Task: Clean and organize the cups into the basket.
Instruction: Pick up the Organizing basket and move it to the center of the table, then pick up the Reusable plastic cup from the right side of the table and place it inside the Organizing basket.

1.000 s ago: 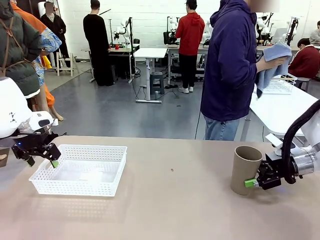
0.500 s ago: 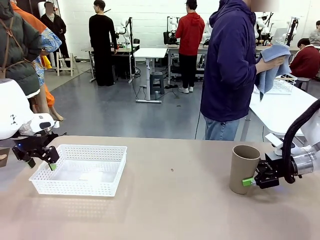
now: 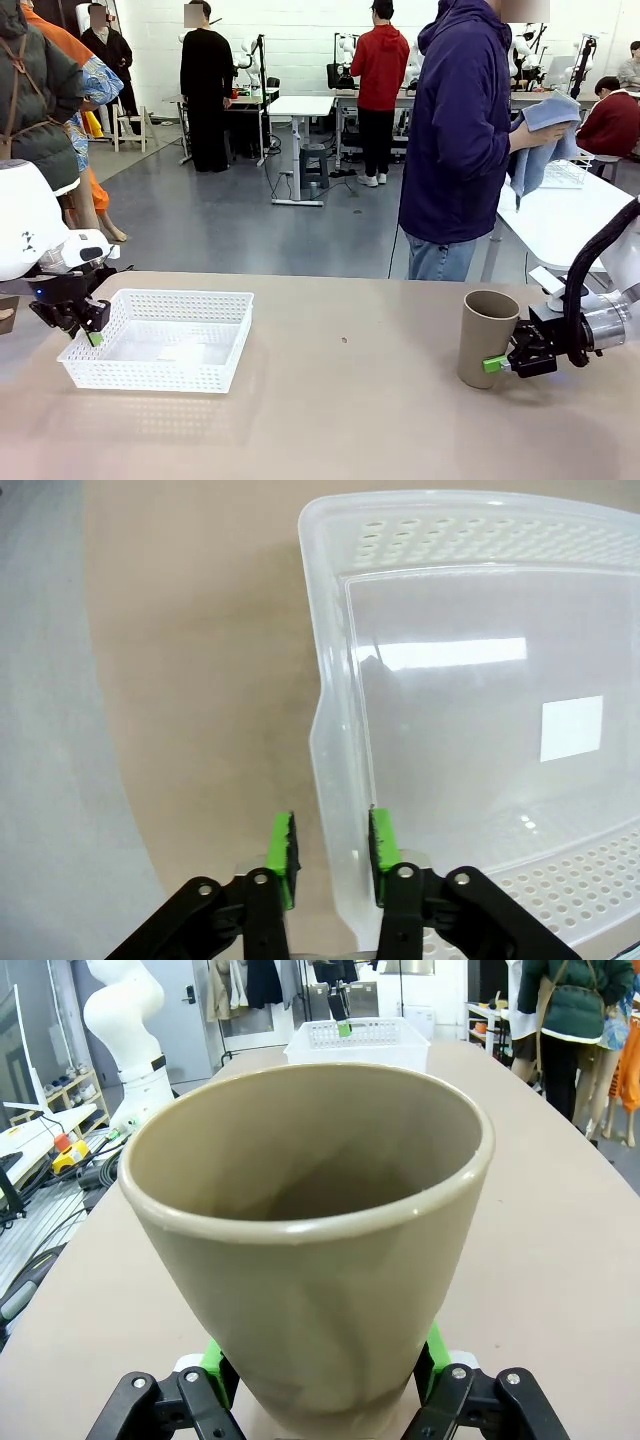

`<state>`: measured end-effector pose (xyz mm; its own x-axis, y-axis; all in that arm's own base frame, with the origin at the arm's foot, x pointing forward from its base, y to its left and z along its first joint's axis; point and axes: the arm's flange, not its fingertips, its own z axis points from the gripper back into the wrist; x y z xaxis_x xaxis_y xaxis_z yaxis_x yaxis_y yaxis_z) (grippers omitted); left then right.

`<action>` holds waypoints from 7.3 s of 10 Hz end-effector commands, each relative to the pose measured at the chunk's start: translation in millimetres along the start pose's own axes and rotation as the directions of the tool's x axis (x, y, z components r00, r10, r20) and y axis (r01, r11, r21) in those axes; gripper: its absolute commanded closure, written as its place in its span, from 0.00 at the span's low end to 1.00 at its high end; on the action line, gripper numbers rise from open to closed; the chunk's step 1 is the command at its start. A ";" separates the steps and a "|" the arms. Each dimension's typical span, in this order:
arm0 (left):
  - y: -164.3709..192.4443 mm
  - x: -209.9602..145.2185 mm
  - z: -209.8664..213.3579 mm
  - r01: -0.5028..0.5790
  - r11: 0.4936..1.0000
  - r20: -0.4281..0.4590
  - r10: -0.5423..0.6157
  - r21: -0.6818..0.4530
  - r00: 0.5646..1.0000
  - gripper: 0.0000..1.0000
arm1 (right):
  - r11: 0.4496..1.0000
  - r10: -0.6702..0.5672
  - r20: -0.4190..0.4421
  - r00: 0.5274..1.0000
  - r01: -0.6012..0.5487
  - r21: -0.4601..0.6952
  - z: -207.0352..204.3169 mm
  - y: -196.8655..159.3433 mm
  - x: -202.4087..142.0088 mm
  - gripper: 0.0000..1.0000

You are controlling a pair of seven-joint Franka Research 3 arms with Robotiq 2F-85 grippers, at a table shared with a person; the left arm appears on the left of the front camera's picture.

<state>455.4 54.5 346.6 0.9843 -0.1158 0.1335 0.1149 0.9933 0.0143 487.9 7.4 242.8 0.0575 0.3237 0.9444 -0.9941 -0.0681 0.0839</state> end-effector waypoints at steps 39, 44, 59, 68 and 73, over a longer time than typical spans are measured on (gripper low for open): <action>-261.1 45.0 9.1 -0.124 0.992 -0.035 0.125 0.027 0.991 1.00 | 0.940 0.063 -0.165 0.984 -0.114 -0.320 32.2 14.0 275.8 0.19; -261.1 45.0 9.1 -0.124 0.992 -0.035 0.125 0.027 0.991 1.00 | 0.977 -0.061 -0.655 0.753 -0.090 -0.195 -113.9 -35.6 364.5 0.19; -261.1 45.0 9.1 -0.124 0.992 -0.035 0.125 0.027 0.991 1.00 | 0.997 0.074 -0.794 0.604 -0.036 0.066 -256.8 -36.7 319.1 0.19; -261.1 45.0 9.1 -0.124 0.992 -0.035 0.125 0.027 0.991 1.00 | 0.999 0.026 -0.900 0.434 -0.041 0.009 -309.6 4.1 277.8 0.19; -261.1 45.0 9.1 -0.124 0.992 -0.035 0.125 0.027 0.991 1.00 | 0.995 -0.069 -0.922 0.382 -0.038 -0.090 -329.6 -7.2 258.2 0.19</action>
<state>468.4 -209.6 357.0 0.9952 0.0182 0.0966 -0.0203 0.9996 0.0212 477.0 393.0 385.5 -0.0174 0.9961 0.0864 -0.9989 -0.0210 0.0415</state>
